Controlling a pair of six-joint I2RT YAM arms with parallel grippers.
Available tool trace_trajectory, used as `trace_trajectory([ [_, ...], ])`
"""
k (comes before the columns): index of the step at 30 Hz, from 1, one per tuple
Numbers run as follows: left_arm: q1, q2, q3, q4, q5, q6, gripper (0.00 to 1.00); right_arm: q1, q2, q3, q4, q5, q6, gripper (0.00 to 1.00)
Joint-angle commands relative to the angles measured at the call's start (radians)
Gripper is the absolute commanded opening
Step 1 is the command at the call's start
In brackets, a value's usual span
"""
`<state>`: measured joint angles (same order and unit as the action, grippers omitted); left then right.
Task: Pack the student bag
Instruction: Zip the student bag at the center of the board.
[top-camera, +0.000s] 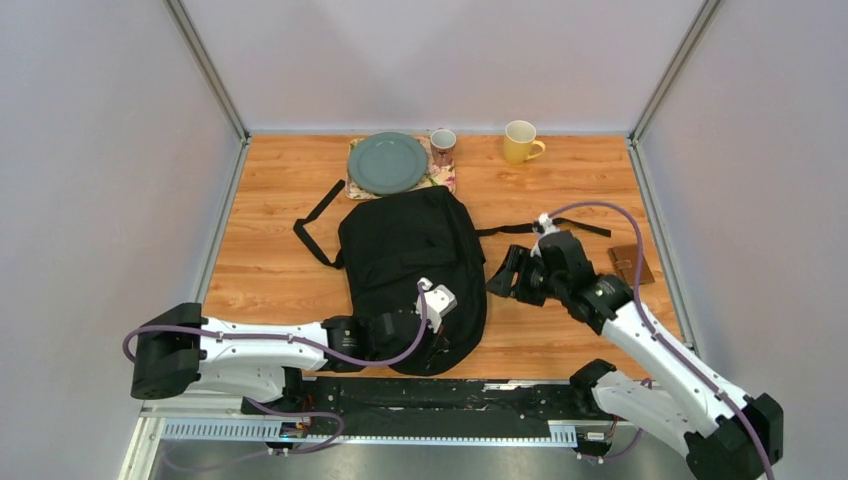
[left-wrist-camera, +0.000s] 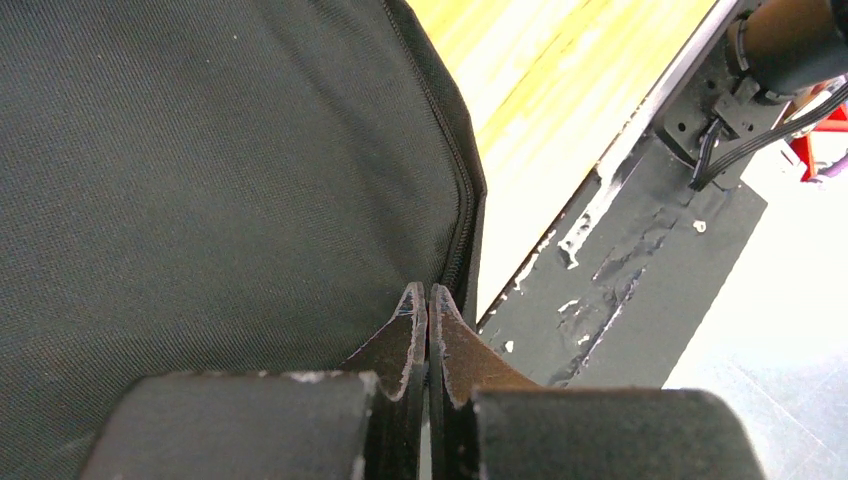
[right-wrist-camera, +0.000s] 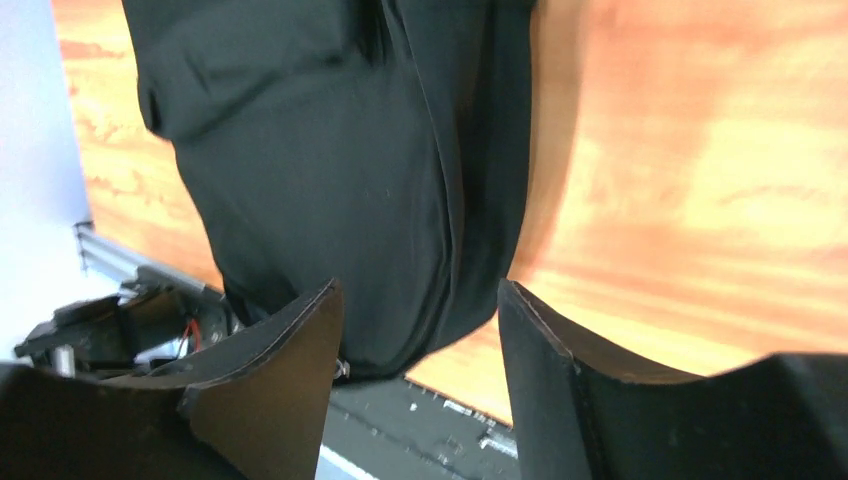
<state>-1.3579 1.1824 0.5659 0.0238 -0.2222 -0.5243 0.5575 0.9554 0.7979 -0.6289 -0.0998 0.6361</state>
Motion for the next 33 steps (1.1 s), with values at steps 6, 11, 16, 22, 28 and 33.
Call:
trace_trajectory([
  [6,0.003,-0.059,0.02,0.025,-0.026,0.029,0.0,0.16,-0.314,-0.39,0.256,-0.112,0.49,0.72],
  [11,0.003,-0.064,0.011,0.031,-0.023,0.027,0.0,0.189,-0.334,-0.47,0.402,-0.136,0.565,0.74],
  [16,0.003,-0.061,0.025,0.025,-0.023,0.043,0.0,0.202,-0.2,-0.417,0.379,-0.113,0.559,0.74],
  [22,0.003,-0.075,0.019,0.025,-0.032,0.037,0.0,0.206,-0.067,-0.413,0.478,-0.147,0.568,0.63],
  [28,0.003,-0.095,0.008,0.007,-0.043,0.032,0.0,0.206,-0.018,-0.339,0.44,-0.105,0.495,0.35],
  [33,0.003,-0.101,-0.006,-0.013,-0.048,0.015,0.0,0.18,-0.023,-0.306,0.374,-0.003,0.41,0.0],
])
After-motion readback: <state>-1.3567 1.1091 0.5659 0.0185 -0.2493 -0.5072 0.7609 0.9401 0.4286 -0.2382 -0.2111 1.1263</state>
